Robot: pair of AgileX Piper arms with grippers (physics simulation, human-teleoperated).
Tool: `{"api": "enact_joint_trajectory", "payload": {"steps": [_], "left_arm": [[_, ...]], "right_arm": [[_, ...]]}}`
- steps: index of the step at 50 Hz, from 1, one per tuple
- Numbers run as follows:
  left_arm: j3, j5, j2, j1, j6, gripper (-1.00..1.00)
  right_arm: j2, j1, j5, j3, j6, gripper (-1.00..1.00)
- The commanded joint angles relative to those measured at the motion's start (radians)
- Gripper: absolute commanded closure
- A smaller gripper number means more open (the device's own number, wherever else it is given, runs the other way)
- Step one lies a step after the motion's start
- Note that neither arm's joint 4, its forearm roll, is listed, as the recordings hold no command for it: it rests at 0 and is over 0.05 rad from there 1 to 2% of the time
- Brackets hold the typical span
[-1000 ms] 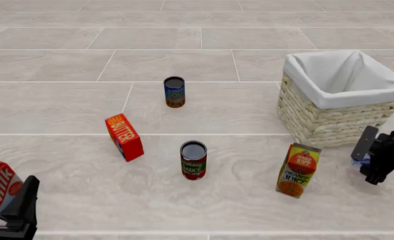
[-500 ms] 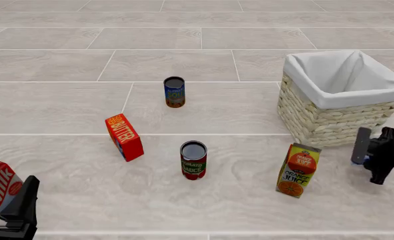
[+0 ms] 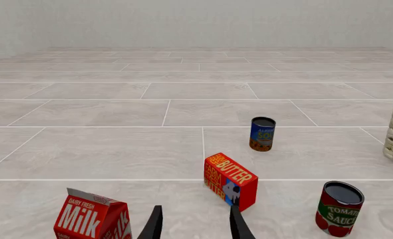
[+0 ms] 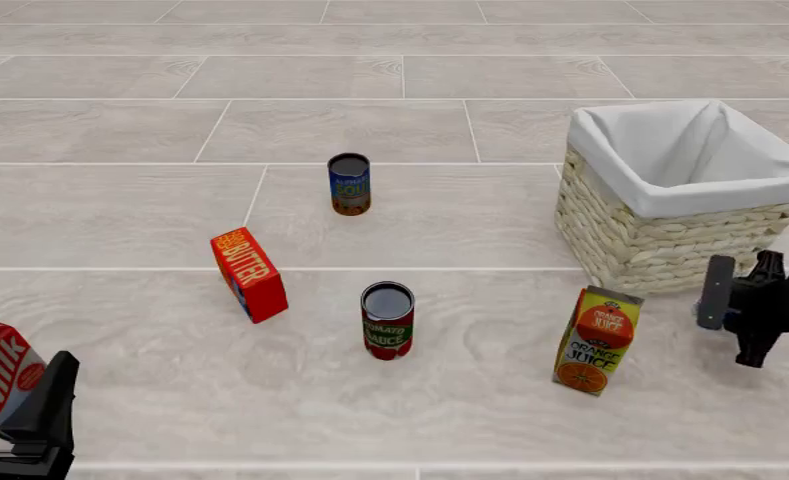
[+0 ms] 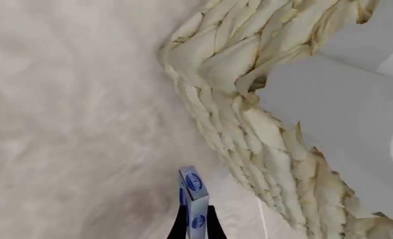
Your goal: Pick the cream cheese and place it in the basket.
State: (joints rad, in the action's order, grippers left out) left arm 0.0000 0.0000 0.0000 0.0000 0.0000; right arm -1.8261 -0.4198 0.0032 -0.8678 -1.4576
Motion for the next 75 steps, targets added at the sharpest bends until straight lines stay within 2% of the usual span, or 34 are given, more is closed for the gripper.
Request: {"api": "enact_joint_trajectory", "payload": {"steps": [1,6,11,21,28,35,40,58,75], "left_arm": [[0.000,0.000,0.000,0.000,0.000,-1.00],[0.000,0.000,0.000,0.000,0.000,-1.00],[0.000,0.000,0.000,0.000,0.000,-1.00],[0.000,0.000,0.000,0.000,0.000,-1.00],[0.000,0.000,0.000,0.000,0.000,-1.00],[0.000,0.000,0.000,0.000,0.000,-1.00],[0.000,0.000,0.000,0.000,0.000,-1.00],[0.000,0.000,0.000,0.000,0.000,-1.00],[0.000,0.000,0.000,0.000,0.000,-1.00]], "right_arm": [[0.067,0.040,-0.075,0.074,0.016,1.00],[0.089,0.045,-0.101,0.099,0.020,1.00],[0.074,0.044,-0.180,0.127,0.022,1.00],[0.102,0.052,-0.287,0.262,0.014,1.00],[0.147,0.058,-0.340,0.349,0.010,1.00],[0.281,0.087,-0.362,0.478,0.048,1.00],[0.411,0.092,-0.322,0.533,0.068,1.00],[0.716,0.066,-0.224,0.631,0.129,1.00],[0.799,0.057,-0.224,0.658,0.188,1.00]]}}
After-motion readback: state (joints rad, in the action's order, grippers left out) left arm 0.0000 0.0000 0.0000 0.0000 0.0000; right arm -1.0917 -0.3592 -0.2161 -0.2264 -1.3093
